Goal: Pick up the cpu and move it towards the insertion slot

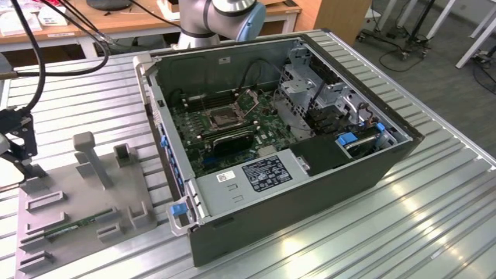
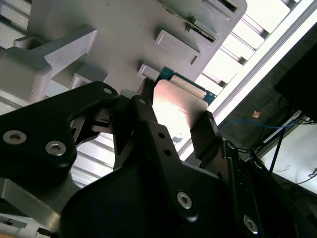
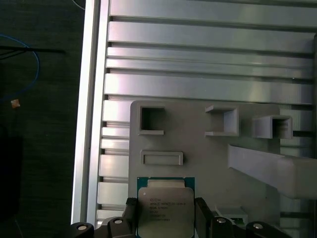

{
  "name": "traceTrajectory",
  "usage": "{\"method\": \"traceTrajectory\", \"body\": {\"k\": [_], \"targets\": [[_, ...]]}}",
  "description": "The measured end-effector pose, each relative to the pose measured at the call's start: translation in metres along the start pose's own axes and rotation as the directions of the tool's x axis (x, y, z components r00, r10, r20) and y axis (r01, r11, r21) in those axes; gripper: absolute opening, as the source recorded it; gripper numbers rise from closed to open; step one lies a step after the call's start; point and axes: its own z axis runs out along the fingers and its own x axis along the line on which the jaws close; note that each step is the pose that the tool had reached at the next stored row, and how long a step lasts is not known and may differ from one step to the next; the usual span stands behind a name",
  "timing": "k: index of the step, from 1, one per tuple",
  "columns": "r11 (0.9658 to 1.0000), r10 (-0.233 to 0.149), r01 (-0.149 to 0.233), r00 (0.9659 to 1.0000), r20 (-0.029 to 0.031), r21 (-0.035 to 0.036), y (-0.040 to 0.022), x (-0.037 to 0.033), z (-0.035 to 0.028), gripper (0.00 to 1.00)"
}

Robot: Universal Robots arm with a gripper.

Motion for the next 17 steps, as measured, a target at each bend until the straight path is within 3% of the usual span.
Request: {"method": "traceTrajectory", "body": {"k": [7,17], "targets": [[1.0000,0.000,0.000,1.0000,-0.0002,0.0001,0.0002,0.0000,-0.0044,0.55],[1.0000,0.000,0.000,1.0000,0.0000,0.0000,0.0011,0.0000,-0.0296,0.55]]}}
